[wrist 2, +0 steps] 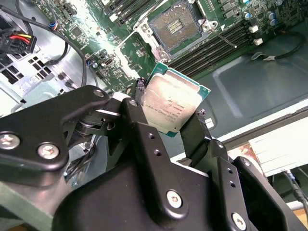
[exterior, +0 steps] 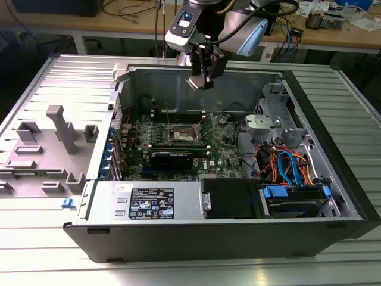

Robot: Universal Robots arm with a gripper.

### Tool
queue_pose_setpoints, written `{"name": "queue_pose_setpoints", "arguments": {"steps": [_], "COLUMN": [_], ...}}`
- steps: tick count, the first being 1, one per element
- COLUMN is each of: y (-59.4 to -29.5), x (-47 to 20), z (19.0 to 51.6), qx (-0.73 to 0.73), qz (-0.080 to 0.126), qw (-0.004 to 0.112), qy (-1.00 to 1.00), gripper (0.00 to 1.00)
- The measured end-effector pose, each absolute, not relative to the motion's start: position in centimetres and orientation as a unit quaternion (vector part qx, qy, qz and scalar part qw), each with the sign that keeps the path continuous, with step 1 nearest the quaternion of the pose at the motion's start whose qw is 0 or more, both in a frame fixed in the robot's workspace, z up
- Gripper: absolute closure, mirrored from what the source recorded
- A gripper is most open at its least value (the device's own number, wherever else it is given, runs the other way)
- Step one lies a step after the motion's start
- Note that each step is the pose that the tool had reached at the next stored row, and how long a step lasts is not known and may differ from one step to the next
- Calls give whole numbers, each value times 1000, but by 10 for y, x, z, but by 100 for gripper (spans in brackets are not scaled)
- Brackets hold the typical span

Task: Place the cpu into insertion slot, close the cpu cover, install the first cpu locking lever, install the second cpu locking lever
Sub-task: 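Place the cpu into insertion slot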

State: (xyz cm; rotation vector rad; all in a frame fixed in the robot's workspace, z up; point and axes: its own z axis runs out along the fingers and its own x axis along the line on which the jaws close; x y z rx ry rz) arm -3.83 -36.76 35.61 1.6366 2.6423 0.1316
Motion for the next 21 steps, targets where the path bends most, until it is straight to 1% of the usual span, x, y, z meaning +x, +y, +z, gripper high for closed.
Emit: {"name": "queue_pose_setpoints", "arguments": {"steps": [7,21], "y": [-368,-368], "x": [-38,-38], "z": [353,353], "qx": [552,553], "qz": [42,42], "qw": [17,17], "qy": [833,832], "gripper": [45,45]}}
